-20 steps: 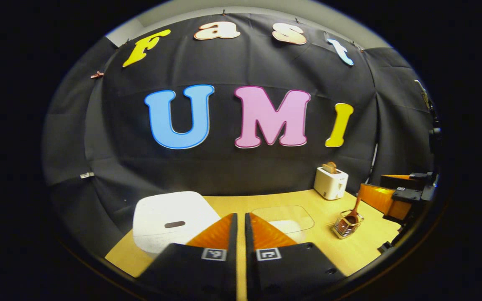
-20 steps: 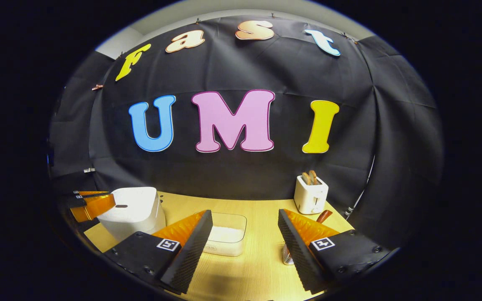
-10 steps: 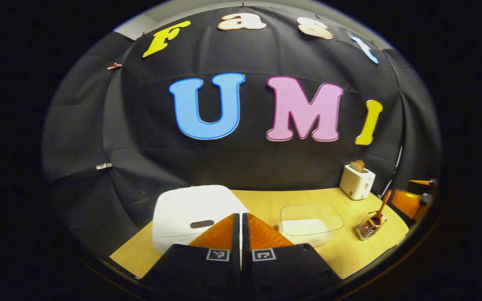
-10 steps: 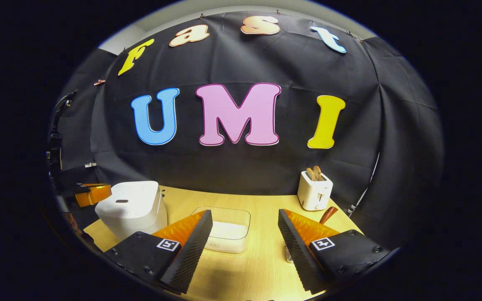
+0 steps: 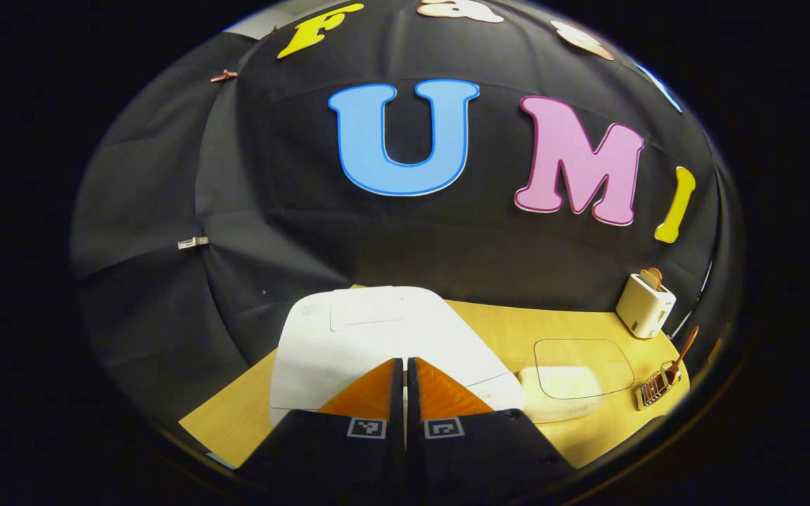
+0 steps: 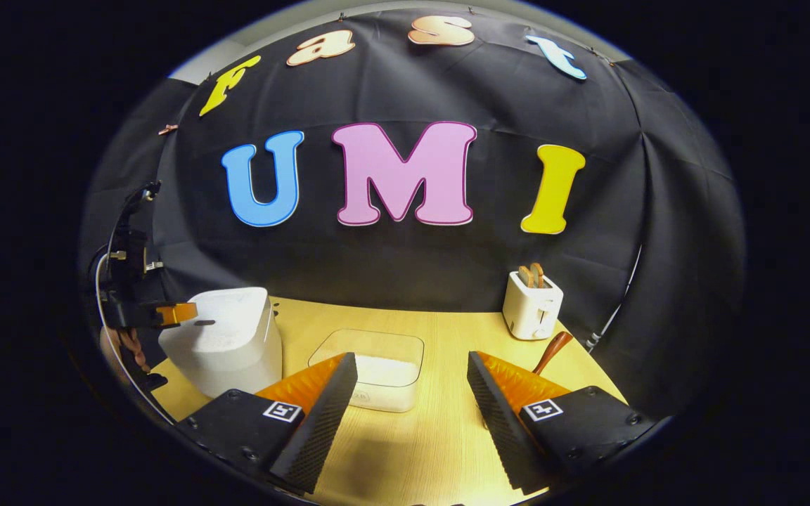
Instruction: Close the left gripper, press the button to open the rice cooker; take a wooden spoon from the chopstick holder with the right hand, scoop a spoonful of rice and pour it into the rice cooker, then put the wooden spoon back into the chopstick holder.
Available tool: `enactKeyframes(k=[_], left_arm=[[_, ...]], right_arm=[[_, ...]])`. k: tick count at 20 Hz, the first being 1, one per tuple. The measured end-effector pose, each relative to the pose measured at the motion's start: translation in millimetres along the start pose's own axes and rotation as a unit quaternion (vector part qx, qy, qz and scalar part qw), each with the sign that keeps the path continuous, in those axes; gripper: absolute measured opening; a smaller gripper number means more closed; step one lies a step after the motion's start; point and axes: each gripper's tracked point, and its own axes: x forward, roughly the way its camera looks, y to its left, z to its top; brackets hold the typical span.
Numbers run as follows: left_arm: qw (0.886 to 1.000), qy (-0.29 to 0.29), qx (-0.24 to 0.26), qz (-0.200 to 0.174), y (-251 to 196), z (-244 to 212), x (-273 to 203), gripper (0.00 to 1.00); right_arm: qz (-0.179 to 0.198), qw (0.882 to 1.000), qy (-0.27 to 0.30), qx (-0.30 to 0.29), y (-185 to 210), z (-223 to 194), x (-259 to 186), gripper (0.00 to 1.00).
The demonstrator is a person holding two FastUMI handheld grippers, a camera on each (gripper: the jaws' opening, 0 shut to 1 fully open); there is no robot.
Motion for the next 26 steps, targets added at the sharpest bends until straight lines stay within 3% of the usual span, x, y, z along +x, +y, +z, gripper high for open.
enactKeyframes(k=[5,13,17,26], left_arm=[[0.999,0.033,-0.026,0.002,4,-19,13,0.05],[0.993,0.113,0.039,0.023,4,-32,17,0.06],[0.989,0.146,0.004,0.023,4,-31,18,0.06],[0.990,0.140,0.010,0.013,4,-26,23,0.06]], right_arm=[[-0.006,1.000,-0.003,0.004,-4,1,1,0.98],[-0.017,0.999,0.012,0.044,-16,-17,11,0.98],[-0.018,0.999,0.007,0.049,-16,-14,10,0.98],[-0.010,0.999,0.001,0.036,-12,-7,12,0.99]])
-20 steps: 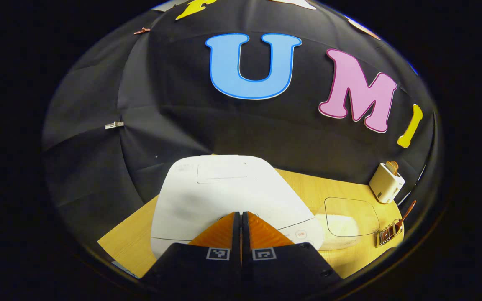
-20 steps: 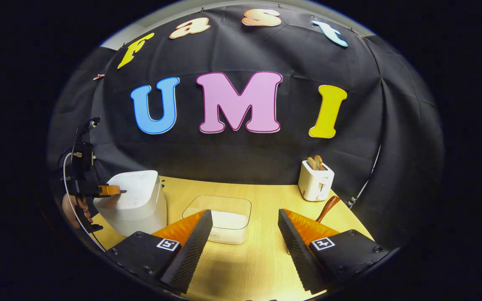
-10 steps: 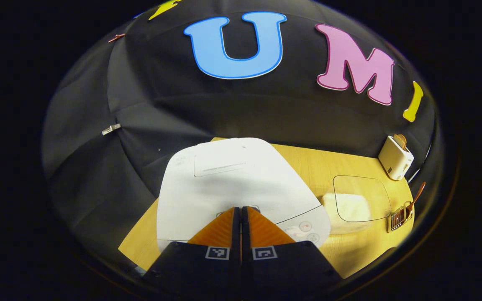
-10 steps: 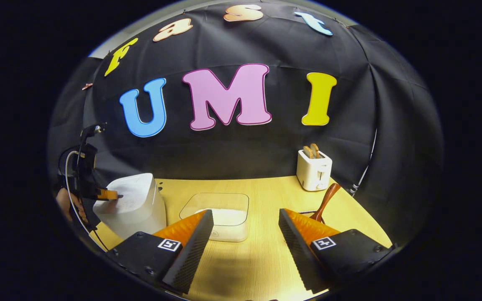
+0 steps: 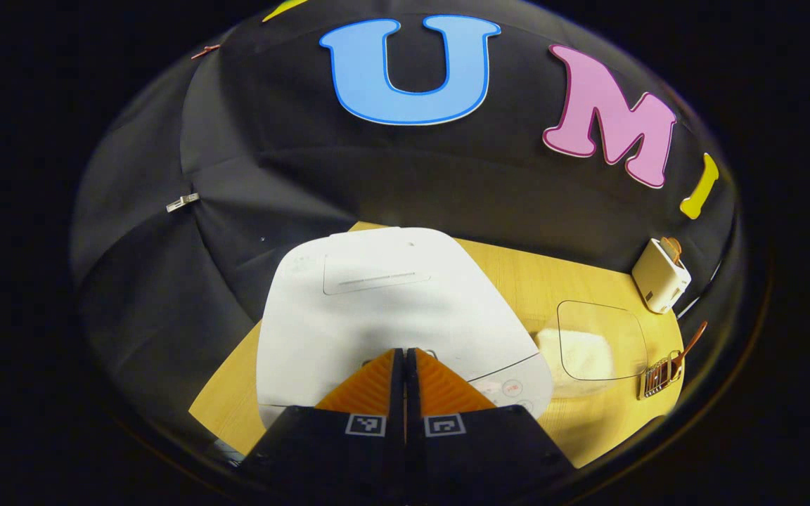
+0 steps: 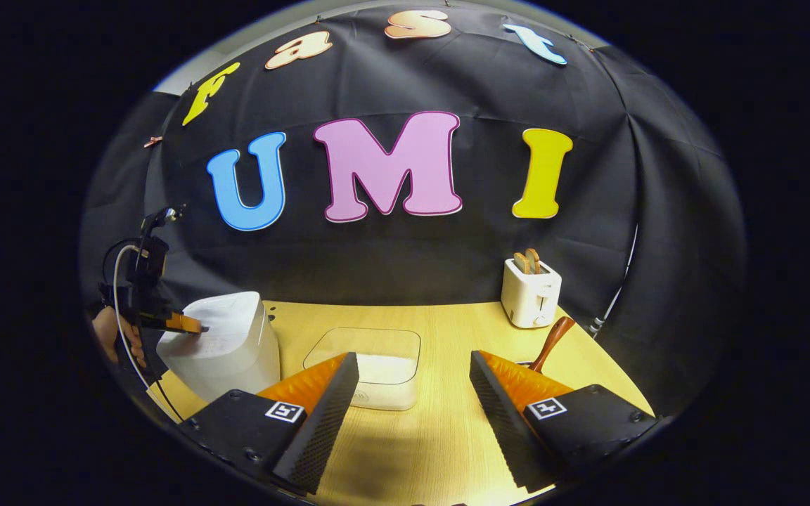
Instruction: Close the left gripper, press the button to open the rice cooker; take a wooden spoon from the chopstick holder with the right hand, scoop a spoonful of rice and pour it into the rice cooker, then put the wooden spoon back into the chopstick holder.
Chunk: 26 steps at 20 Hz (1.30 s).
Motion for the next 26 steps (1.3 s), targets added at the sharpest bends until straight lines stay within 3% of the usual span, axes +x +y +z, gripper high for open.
enactKeyframes(k=[3,6,9,14,16,19,22,24,26], left_arm=[[0.999,-0.049,0.018,0.008,1,24,-12,0.06],[0.989,-0.141,0.046,0.021,7,75,-37,0.06],[0.977,-0.210,0.023,0.020,4,114,-66,0.06],[0.970,-0.243,-0.026,-0.009,2,119,-103,0.07],[0.972,-0.232,-0.018,-0.033,-13,101,-100,0.05],[0.978,-0.199,-0.020,-0.061,-34,65,-96,0.11],[0.979,-0.183,-0.004,-0.090,-65,41,-101,0.22],[0.976,-0.184,0.012,-0.112,-87,31,-108,0.52],[0.975,-0.183,0.020,-0.122,-103,22,-116,0.67]], right_arm=[[-0.003,1.000,-0.010,-0.003,-1,9,-1,0.99],[-0.014,1.000,-0.021,-0.002,-9,17,-2,0.99],[-0.024,0.999,-0.025,0.002,-14,20,-3,0.98],[-0.042,0.999,-0.033,0.005,-30,25,-5,0.98],[-0.050,0.998,-0.031,0.007,-39,24,-5,0.98],[-0.042,0.999,-0.014,0.021,-43,14,-5,0.99],[-0.050,0.999,-0.012,0.013,-53,12,-6,0.99],[-0.050,0.999,-0.013,0.008,-60,12,-4,0.99],[-0.052,0.999,-0.012,0.008,-69,12,-2,0.99]])
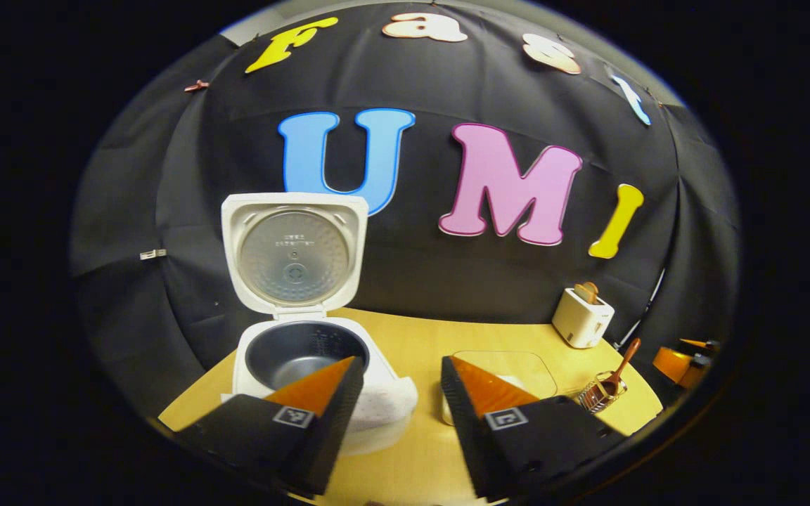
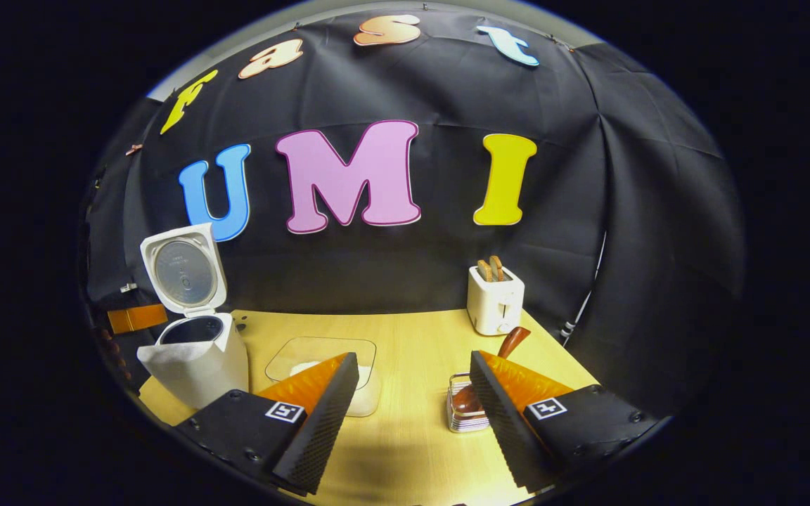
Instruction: Close the left gripper, press the button to open the rice cooker; take a wooden spoon from the chopstick holder with the right hand, scoop a spoonful of rice and pour it into the rice cooker, then put the wooden spoon back into the chopstick holder.
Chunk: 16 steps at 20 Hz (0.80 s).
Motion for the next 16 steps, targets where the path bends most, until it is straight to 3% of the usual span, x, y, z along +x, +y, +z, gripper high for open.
enactKeyframes(k=[2,11,16], left_arm=[[1.000,-0.003,0.010,0.011,-7,-3,-3,0.94],[1.000,0.022,0.020,-0.005,-61,-29,-11,0.95],[0.998,0.051,0.036,0.002,-73,-52,-8,0.95]], right_arm=[[-0.001,1.000,0.002,0.005,-9,-1,7,0.99],[-0.020,0.998,0.061,0.030,-80,-36,69,0.99],[-0.016,0.990,0.134,0.034,-107,-85,115,1.00]])
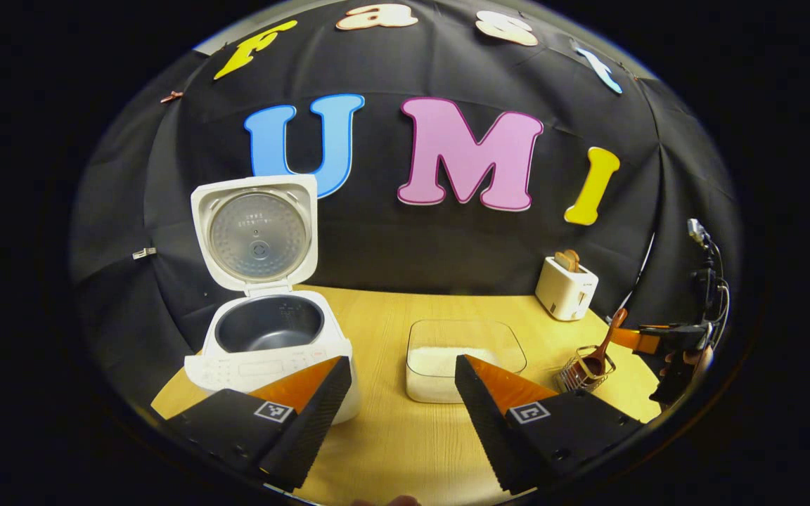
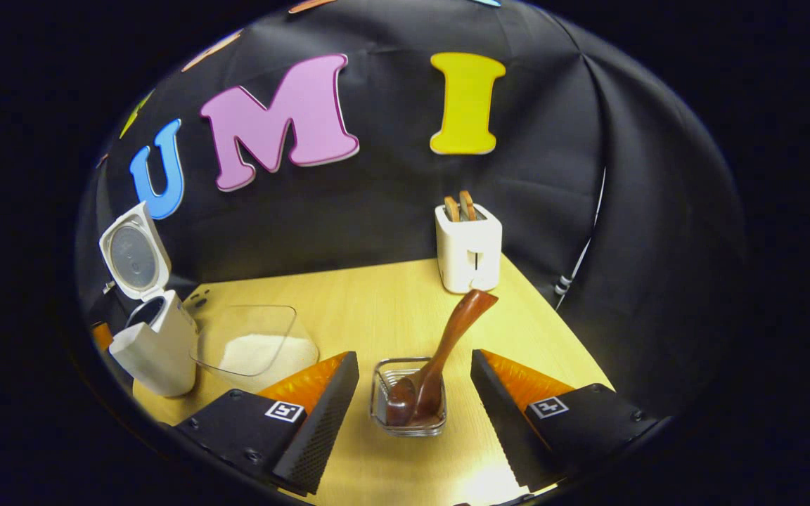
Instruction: Close the left gripper, press the button to open the rice cooker; take a wooden spoon from the chopstick holder with the right hand, scoop a spoonful of rice and pour it into the rice cooker, then put the wooden spoon back into the chopstick holder.
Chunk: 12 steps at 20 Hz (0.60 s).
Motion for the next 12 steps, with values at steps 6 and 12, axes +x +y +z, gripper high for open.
enactKeyframes(k=[6,12], left_arm=[[0.999,0.009,0.031,-0.002,-25,-6,6,0.95],[0.999,-0.003,0.032,0.001,-42,5,4,0.95]], right_arm=[[0.002,0.999,0.023,0.042,-15,-8,53,0.99],[-0.005,0.998,0.055,0.043,-24,-26,97,0.95]])
